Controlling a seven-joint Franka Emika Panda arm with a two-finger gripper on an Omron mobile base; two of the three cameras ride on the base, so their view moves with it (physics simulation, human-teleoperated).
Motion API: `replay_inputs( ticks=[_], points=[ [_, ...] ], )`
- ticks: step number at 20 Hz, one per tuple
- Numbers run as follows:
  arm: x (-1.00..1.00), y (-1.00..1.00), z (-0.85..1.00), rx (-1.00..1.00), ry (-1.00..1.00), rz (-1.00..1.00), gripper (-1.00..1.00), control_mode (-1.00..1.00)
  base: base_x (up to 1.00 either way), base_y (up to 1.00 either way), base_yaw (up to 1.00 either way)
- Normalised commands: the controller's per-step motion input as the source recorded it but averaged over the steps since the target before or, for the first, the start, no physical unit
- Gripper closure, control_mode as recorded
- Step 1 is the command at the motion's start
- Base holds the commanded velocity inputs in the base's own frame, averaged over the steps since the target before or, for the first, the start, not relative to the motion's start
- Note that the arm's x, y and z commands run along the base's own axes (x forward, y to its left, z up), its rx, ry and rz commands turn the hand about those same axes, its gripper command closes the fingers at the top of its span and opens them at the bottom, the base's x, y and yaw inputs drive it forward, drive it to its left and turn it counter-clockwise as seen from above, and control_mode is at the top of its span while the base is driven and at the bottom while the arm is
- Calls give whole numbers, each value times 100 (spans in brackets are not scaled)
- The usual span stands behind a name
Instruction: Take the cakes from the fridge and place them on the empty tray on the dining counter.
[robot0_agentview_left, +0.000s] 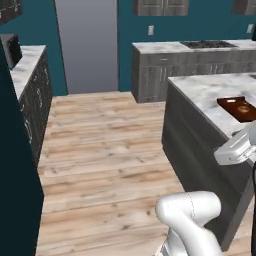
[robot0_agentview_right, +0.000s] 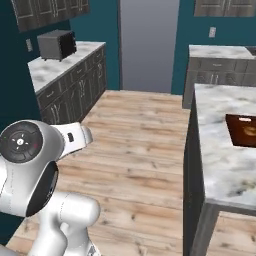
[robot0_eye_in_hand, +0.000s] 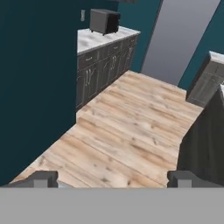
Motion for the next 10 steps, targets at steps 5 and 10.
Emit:
replay_inputs(
  ticks=[5, 10],
  points=[
    [0, 0, 0, 0, 0, 0, -100, 100, 100, 40, -5],
    [0, 0, 0, 0, 0, 0, -100, 100, 100, -16, -7]
  ],
)
